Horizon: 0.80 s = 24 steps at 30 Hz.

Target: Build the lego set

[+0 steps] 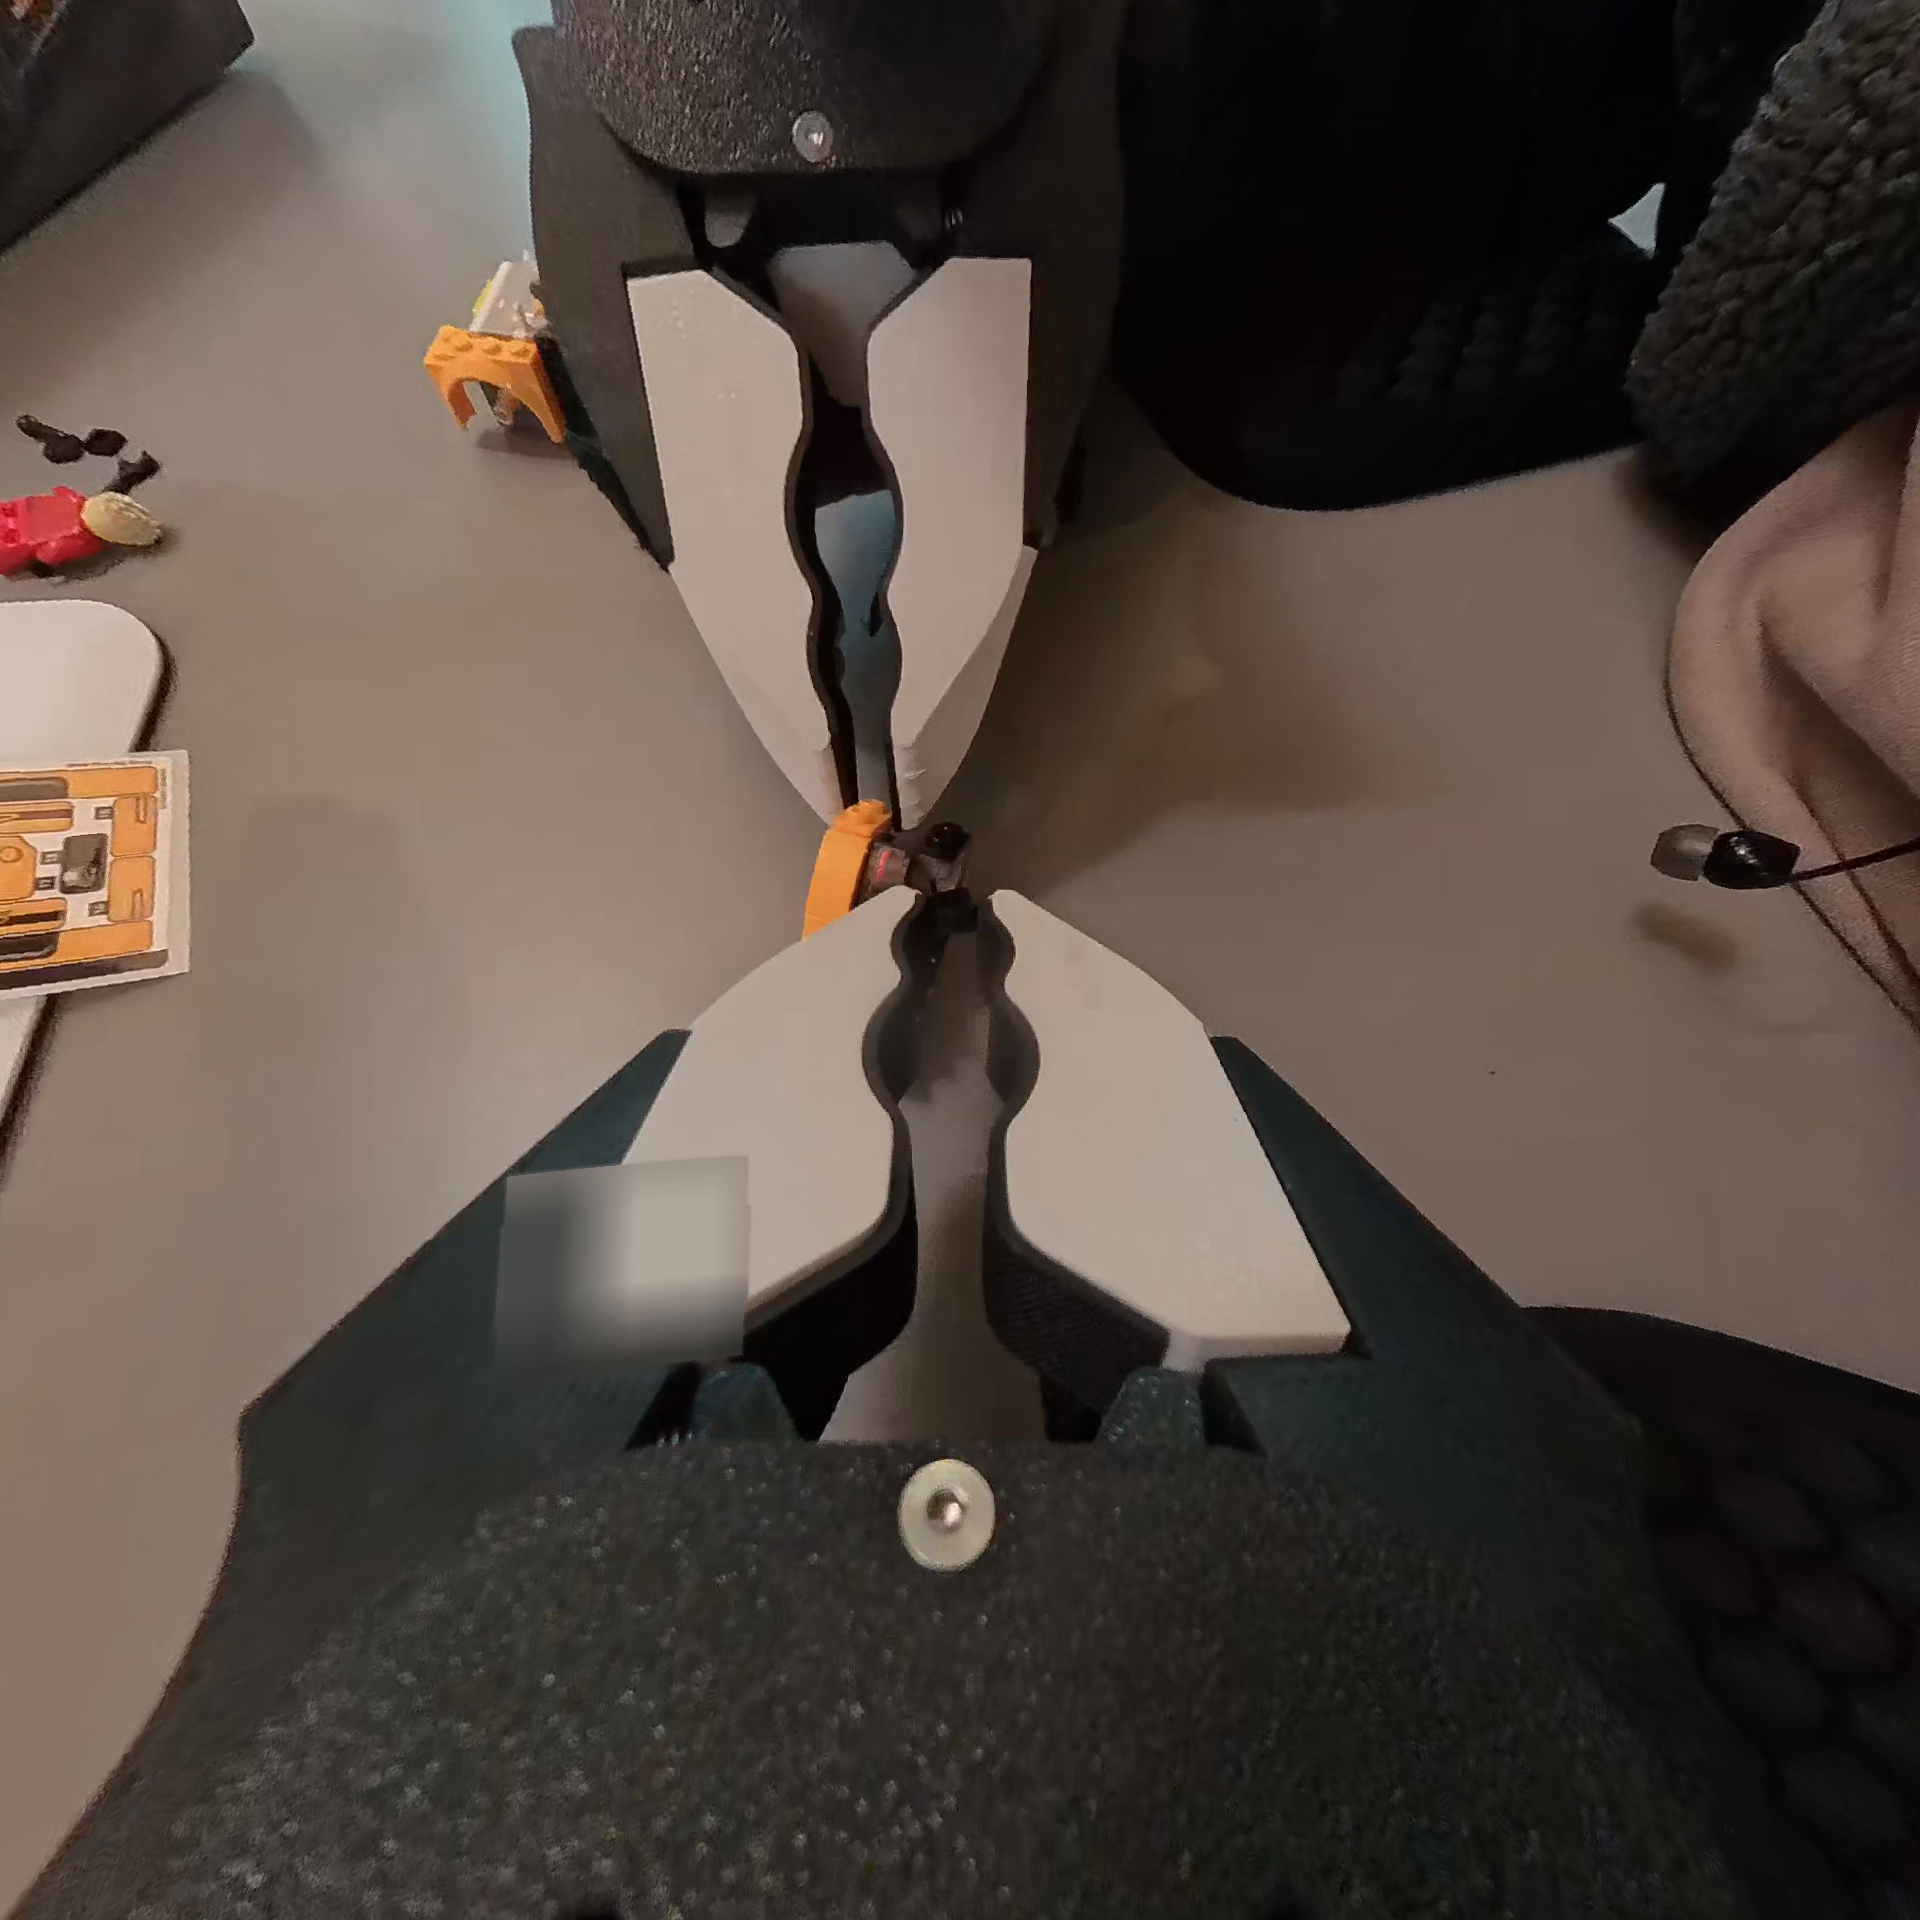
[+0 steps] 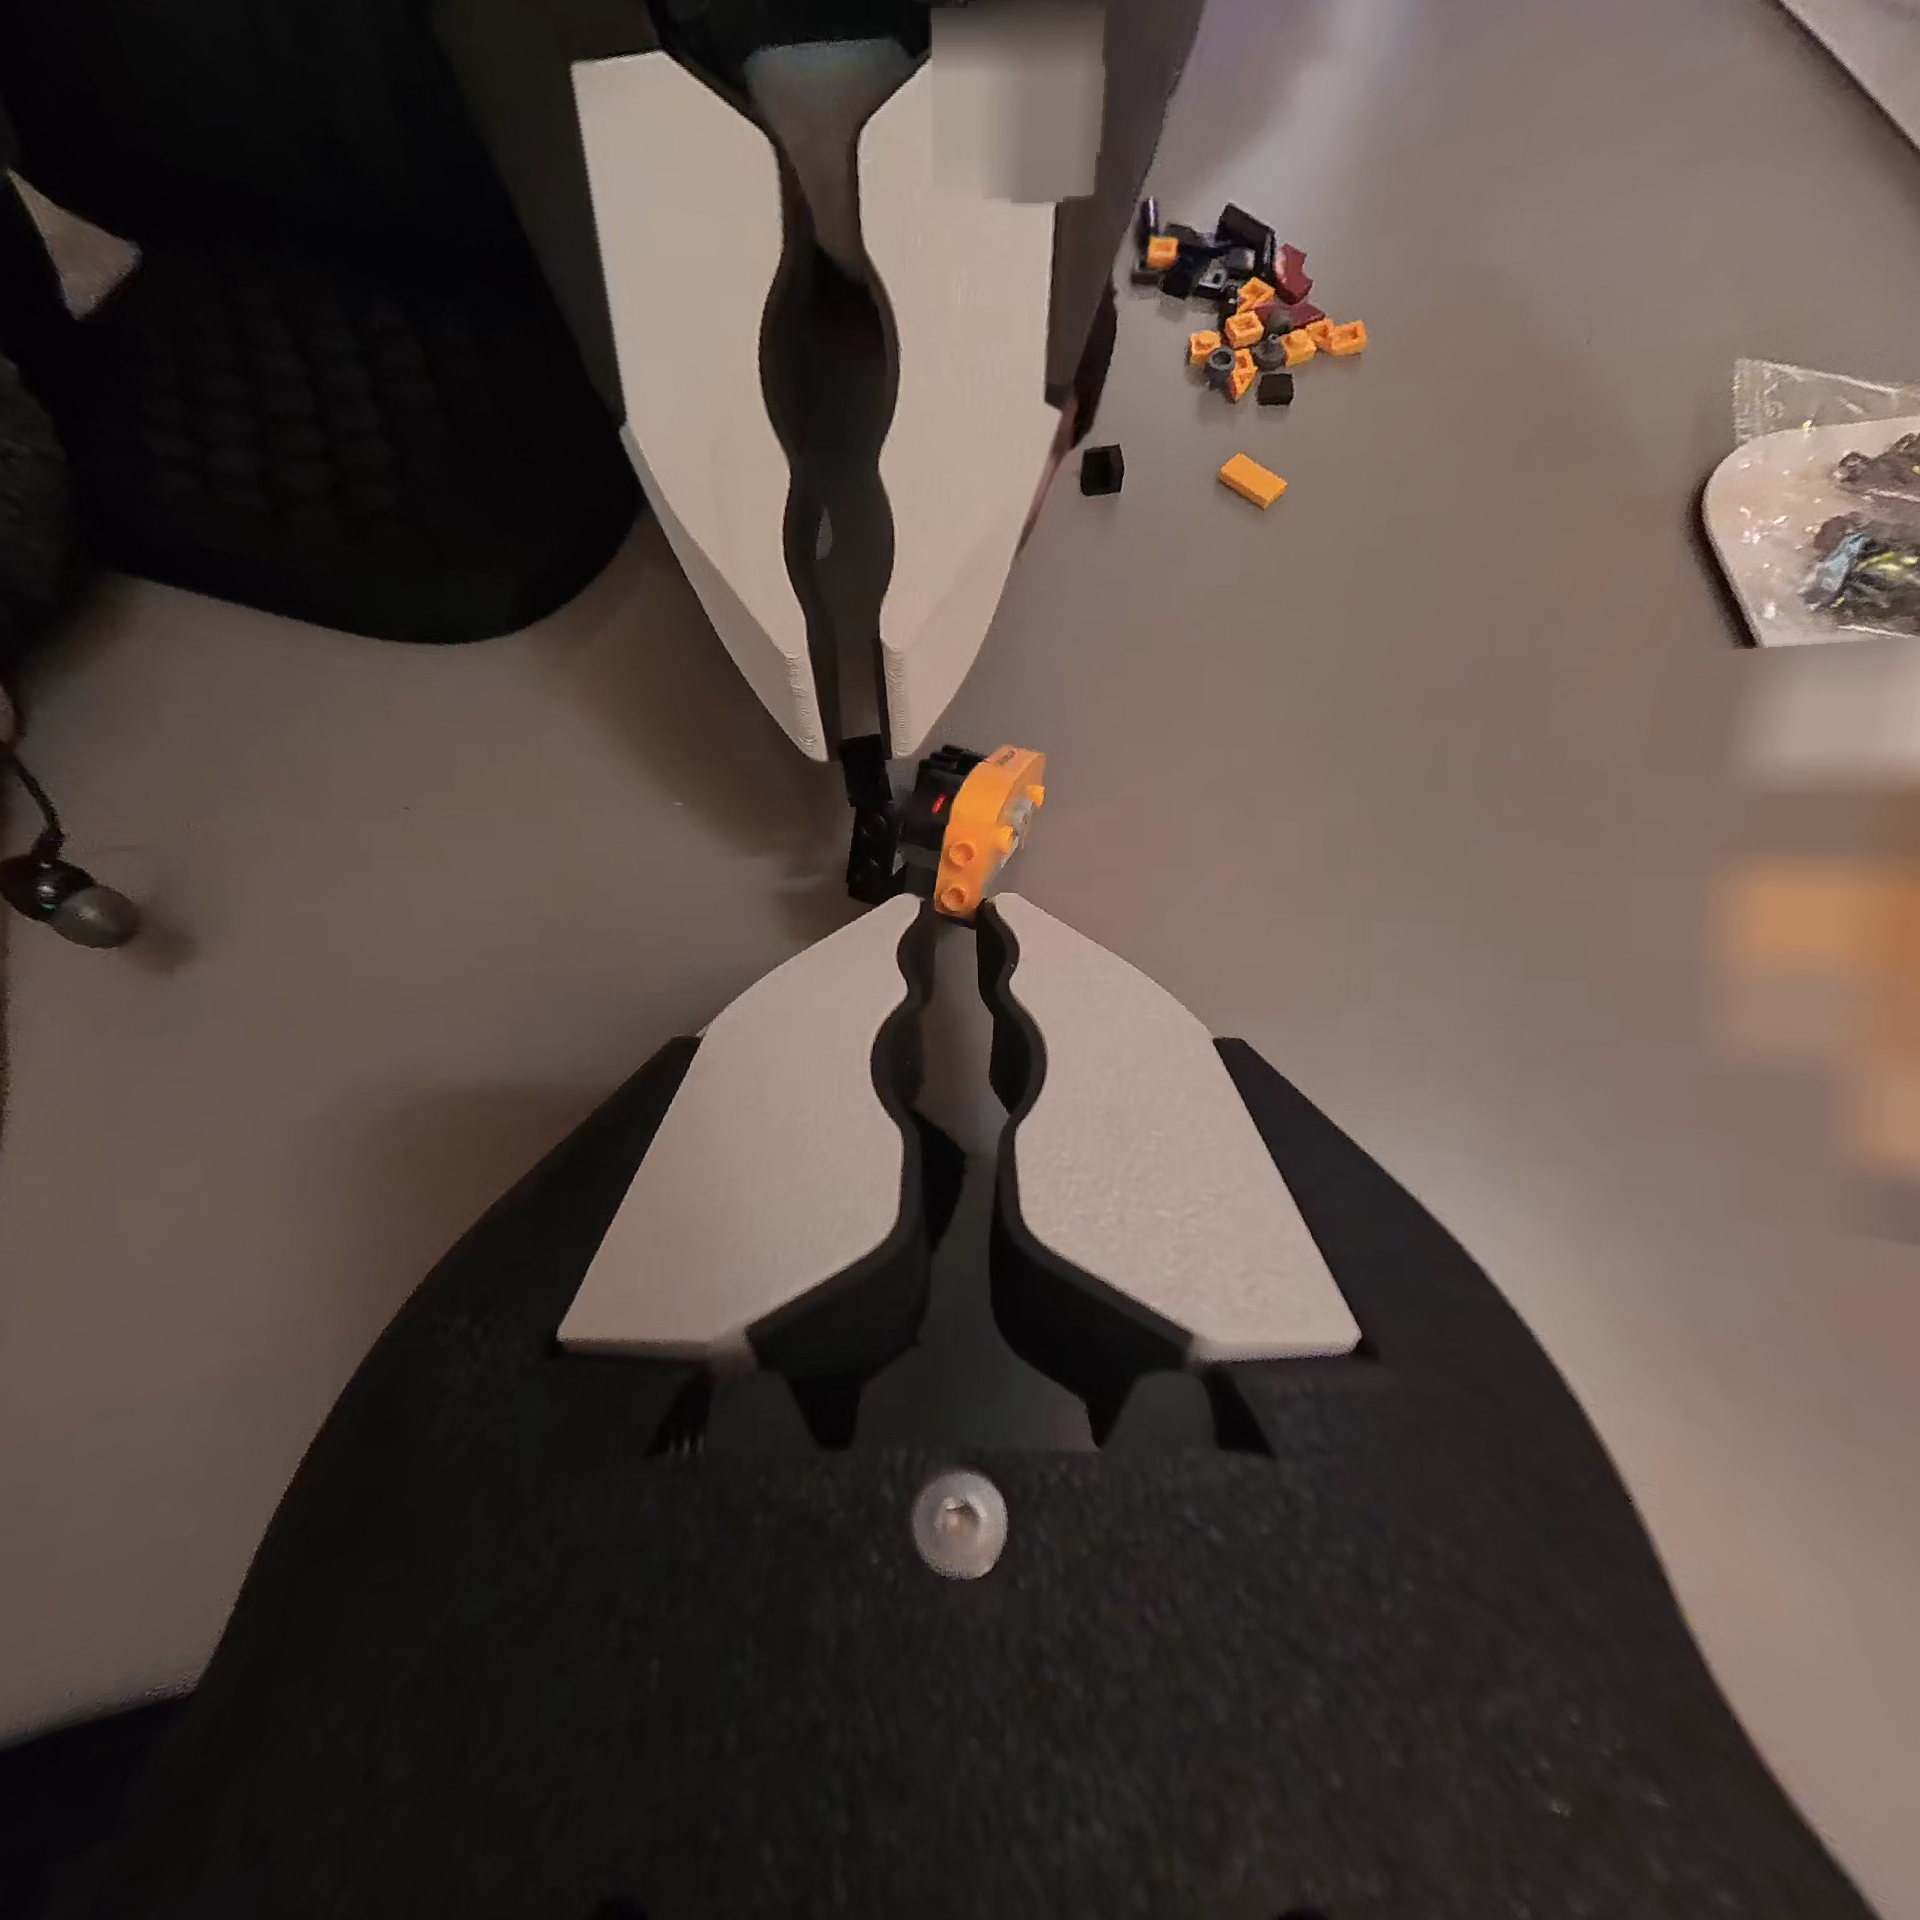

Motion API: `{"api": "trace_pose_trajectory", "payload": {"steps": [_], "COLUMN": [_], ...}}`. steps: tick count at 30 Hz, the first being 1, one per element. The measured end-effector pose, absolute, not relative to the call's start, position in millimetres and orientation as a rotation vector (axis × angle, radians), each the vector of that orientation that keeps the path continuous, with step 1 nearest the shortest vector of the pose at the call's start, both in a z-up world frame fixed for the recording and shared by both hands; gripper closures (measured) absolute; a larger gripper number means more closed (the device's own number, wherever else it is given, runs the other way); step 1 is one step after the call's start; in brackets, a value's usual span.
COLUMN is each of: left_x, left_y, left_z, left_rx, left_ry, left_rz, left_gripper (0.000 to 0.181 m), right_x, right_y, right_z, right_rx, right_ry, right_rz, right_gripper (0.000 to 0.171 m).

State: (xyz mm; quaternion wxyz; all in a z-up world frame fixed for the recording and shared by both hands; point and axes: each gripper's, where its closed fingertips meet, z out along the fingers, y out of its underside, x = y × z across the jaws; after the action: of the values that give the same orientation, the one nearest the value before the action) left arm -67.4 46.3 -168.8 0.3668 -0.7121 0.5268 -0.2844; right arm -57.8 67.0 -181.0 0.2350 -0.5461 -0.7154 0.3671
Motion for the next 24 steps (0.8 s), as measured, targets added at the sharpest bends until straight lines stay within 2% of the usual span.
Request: {"api": "trace_pose_trajectory", "payload": {"steps": [9, 24], "left_x": [-64.3, -61.1], "left_y": [53.4, 56.9], "left_z": [-152.8, -173.8], "left_rx": [-1.776, -1.802], "left_ry": [1.255, 1.201], "left_rz": [-0.756, -0.823], "left_gripper": [0.174, 0.174], "right_x": [-58.7, -58.5], "right_y": [70.0, 71.2], "right_z": [-162.1, -191.7], "right_rx": [-1.485, -1.585], "right_ry": [-1.757, -1.871], "right_rz": [1.397, 1.185], "right_gripper": [0.164, 0.164]}}
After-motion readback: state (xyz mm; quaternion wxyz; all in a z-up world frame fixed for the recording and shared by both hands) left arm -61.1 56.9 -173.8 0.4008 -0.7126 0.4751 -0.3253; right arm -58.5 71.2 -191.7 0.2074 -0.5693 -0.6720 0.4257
